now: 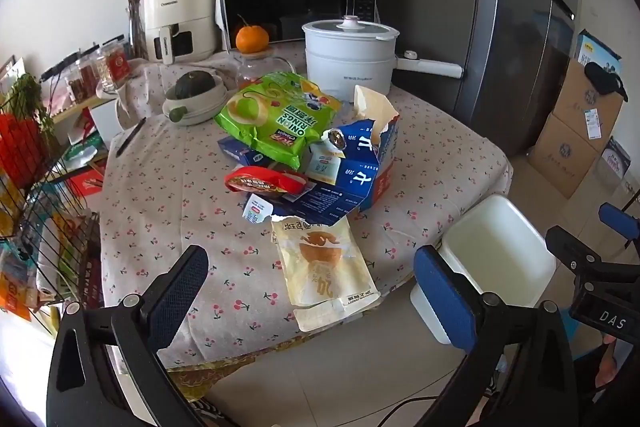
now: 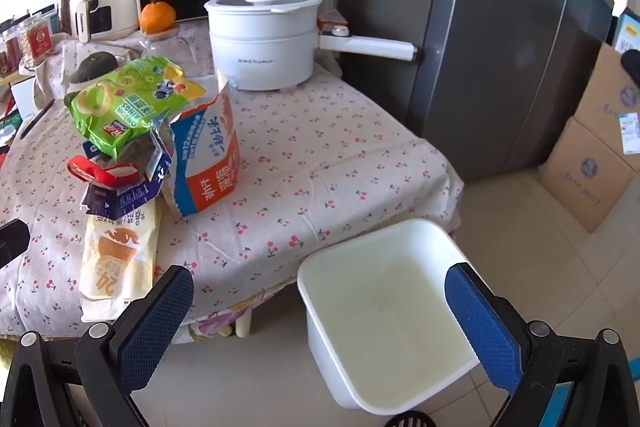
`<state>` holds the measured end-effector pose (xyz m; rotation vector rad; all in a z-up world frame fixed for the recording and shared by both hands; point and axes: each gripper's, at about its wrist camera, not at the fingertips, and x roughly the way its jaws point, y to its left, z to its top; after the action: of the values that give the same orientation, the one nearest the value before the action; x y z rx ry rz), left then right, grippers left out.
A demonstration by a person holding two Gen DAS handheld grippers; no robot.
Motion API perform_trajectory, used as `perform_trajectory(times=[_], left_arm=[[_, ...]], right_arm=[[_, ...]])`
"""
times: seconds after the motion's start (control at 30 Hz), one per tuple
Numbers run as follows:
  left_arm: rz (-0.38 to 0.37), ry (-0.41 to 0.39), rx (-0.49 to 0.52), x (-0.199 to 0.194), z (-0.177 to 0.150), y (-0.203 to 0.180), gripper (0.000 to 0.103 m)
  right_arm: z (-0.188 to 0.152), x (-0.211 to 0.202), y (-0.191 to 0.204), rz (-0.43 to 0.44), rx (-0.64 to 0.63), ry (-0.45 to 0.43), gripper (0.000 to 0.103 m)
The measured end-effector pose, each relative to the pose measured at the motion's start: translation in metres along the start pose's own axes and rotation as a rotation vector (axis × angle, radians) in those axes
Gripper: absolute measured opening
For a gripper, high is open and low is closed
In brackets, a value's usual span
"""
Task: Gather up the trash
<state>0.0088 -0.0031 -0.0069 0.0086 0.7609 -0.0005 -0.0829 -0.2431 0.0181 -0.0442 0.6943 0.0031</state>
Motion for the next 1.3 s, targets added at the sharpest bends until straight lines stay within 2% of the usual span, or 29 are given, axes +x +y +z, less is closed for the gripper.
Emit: perform_trajectory(times=[1.3], left_arm=[[-0.010, 0.026, -0.010, 0.009, -0.011, 0.000, 0.103]], right_arm=[[0.000, -0.001, 0.004, 0.010, 0.006, -0.005, 0.103]])
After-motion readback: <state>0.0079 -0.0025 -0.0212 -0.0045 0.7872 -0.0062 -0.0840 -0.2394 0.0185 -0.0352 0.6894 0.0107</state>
